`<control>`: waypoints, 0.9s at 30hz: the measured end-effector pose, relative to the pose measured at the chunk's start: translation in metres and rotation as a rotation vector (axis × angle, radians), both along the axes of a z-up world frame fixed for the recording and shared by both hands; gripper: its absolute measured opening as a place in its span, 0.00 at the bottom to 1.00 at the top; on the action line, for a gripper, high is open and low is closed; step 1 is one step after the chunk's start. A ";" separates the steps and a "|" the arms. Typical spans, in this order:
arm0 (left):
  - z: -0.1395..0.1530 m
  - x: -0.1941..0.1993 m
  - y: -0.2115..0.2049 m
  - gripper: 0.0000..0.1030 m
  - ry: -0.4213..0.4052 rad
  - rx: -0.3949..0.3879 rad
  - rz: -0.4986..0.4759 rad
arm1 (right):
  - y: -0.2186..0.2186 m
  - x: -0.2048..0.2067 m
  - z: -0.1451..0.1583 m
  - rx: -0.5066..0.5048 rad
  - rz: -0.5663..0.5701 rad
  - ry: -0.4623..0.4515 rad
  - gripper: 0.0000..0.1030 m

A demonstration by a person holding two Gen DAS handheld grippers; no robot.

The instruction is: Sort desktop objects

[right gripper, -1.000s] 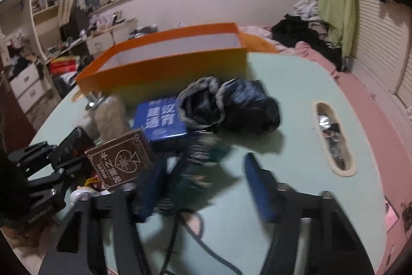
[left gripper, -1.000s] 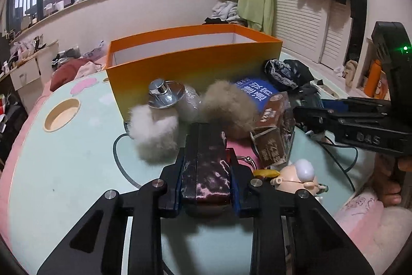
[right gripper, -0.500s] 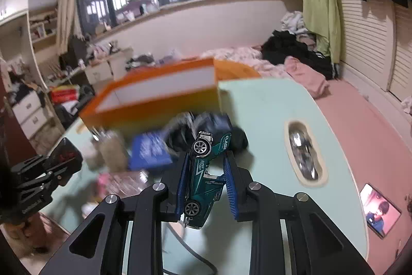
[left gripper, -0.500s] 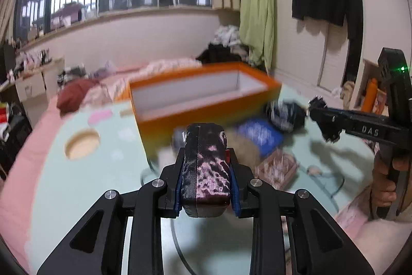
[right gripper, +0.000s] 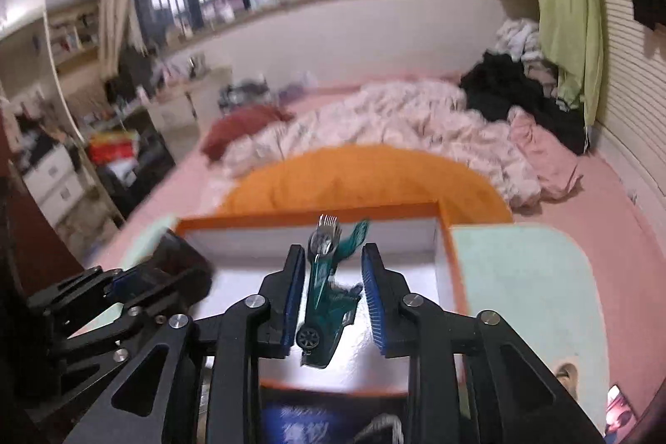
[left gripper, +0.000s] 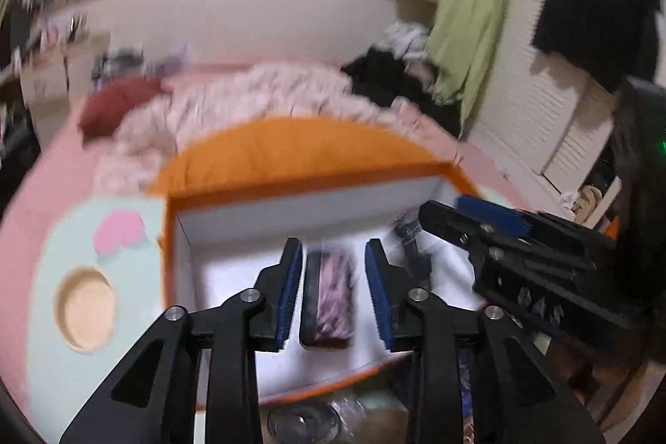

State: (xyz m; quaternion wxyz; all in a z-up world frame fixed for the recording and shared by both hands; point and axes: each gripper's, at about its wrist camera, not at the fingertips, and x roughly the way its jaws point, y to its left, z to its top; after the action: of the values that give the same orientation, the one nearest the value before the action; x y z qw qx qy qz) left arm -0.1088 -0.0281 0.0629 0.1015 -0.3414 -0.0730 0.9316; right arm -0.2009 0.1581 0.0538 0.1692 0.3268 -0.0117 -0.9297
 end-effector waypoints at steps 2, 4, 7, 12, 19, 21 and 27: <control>-0.005 0.002 -0.001 0.46 0.014 -0.005 0.007 | 0.002 0.002 -0.008 0.028 -0.033 0.019 0.60; -0.002 0.013 -0.002 0.60 0.065 -0.023 0.018 | 0.009 0.010 -0.006 0.020 -0.055 0.057 0.68; 0.011 0.041 -0.003 0.68 0.162 -0.013 0.002 | 0.023 0.028 0.006 -0.024 -0.061 0.119 0.72; 0.027 0.093 -0.002 0.78 0.188 0.017 -0.099 | 0.041 0.086 0.022 -0.039 -0.051 0.217 0.98; -0.014 0.177 0.007 0.78 0.172 -0.116 -0.220 | 0.056 0.167 -0.016 0.085 0.054 0.225 0.99; -0.032 0.190 0.006 0.78 0.146 -0.135 -0.219 | 0.063 0.179 -0.037 0.095 0.069 0.184 0.99; -0.078 0.203 0.019 0.82 0.126 -0.188 -0.225 | 0.069 0.184 -0.091 0.110 0.075 0.026 1.00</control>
State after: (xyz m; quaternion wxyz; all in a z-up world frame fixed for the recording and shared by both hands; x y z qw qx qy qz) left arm 0.0938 -0.0092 -0.0148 0.1774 -0.2964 0.0596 0.9365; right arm -0.0168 0.2270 -0.0369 0.1859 0.3237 0.0539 -0.9262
